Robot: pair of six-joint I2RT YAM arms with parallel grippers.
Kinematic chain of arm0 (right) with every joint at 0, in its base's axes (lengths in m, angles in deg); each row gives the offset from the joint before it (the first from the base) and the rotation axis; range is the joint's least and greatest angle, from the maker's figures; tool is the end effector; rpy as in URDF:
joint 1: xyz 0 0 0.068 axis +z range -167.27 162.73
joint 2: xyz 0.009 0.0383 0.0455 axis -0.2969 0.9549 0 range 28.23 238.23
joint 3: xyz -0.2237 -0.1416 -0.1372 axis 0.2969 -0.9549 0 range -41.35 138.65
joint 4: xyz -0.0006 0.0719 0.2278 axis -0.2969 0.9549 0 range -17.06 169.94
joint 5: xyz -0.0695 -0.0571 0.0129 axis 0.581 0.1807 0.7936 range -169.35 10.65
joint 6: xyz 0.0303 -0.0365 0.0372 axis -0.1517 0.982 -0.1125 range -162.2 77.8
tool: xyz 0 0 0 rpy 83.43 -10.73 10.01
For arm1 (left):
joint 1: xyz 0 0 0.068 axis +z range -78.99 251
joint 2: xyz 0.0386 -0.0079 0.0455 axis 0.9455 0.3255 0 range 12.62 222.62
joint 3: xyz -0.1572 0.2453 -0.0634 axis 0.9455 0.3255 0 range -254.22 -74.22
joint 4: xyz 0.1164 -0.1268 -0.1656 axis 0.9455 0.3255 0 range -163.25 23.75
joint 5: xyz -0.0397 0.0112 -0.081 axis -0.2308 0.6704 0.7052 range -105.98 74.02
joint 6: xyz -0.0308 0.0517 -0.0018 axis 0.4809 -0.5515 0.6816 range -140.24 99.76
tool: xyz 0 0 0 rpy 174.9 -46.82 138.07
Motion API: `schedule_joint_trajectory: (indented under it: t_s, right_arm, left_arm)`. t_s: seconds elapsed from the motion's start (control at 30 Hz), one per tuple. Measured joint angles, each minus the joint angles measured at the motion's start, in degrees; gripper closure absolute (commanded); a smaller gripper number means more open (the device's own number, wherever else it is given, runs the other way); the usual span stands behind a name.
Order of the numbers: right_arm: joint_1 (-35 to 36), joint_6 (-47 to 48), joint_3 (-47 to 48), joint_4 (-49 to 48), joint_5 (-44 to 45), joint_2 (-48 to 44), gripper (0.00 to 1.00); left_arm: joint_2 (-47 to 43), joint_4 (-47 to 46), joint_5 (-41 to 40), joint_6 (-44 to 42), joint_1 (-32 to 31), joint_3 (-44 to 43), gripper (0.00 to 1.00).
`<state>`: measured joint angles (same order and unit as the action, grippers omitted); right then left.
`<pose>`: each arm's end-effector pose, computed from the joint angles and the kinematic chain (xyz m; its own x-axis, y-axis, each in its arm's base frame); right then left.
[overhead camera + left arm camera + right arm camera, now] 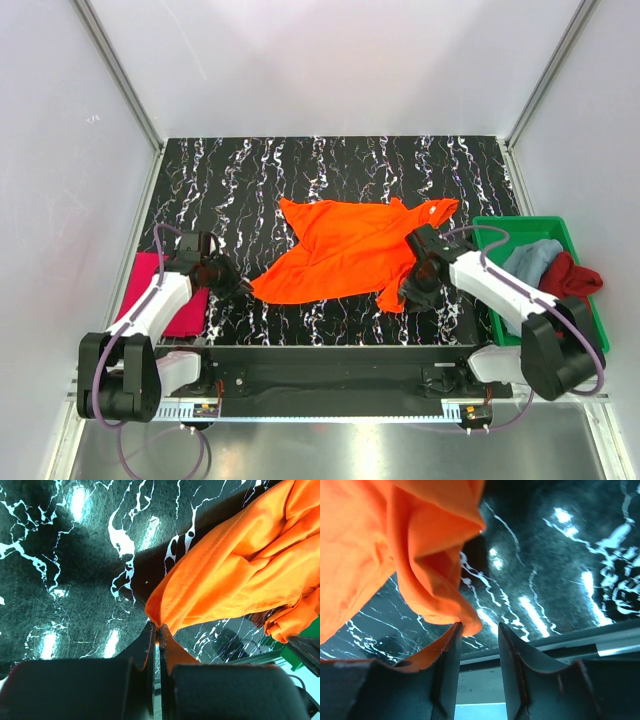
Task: Fold and stack the t-shirts
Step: Flatten the tshirt out
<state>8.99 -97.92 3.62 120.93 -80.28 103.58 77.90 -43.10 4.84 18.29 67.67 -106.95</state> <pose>0.1712 0.0853 0.2182 -0.8627 0.4956 -0.1004 0.4749 0.8623 0.1755 0.1688 -0.0257 0.2061 -0.8292 -0.5349 -0.1621 -0.3827 0.7548 -0.5327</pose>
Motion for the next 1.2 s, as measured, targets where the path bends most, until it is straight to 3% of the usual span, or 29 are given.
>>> schedule_joint_trajectory:
  t_s: [0.3,0.77,0.9,1.0,1.1,1.2]
  right_arm:
    - [-0.92,1.81,-2.45,-0.07,-0.26,-8.02,0.48]
    - [-1.33,7.08,-1.75,-7.08,-4.2,1.53,0.6]
    - [-1.36,7.39,-2.4,-7.85,-4.17,0.83,0.66]
    - [-1.68,7.8,-2.71,-7.89,-4.11,0.52,0.77]
    - [-2.43,8.5,-2.8,-8.11,-4.11,0.55,0.99]
    - [-3.21,8.85,-2.82,-8.39,-4.15,0.57,1.0]
  left_arm:
    - [0.74,0.22,0.04,-0.04,0.02,-0.79,1.0]
    - [1.22,0.2,0.17,0.04,0.02,-1.44,1.0]
    - [1.2,0.2,0.17,0.13,0.02,-1.44,1.0]
    - [1.2,0.2,0.2,0.37,0.02,-1.44,1.0]
    - [1.2,0.2,0.17,0.5,0.02,-1.44,1.0]
    - [1.2,0.22,0.2,0.55,0.02,-1.46,1.0]
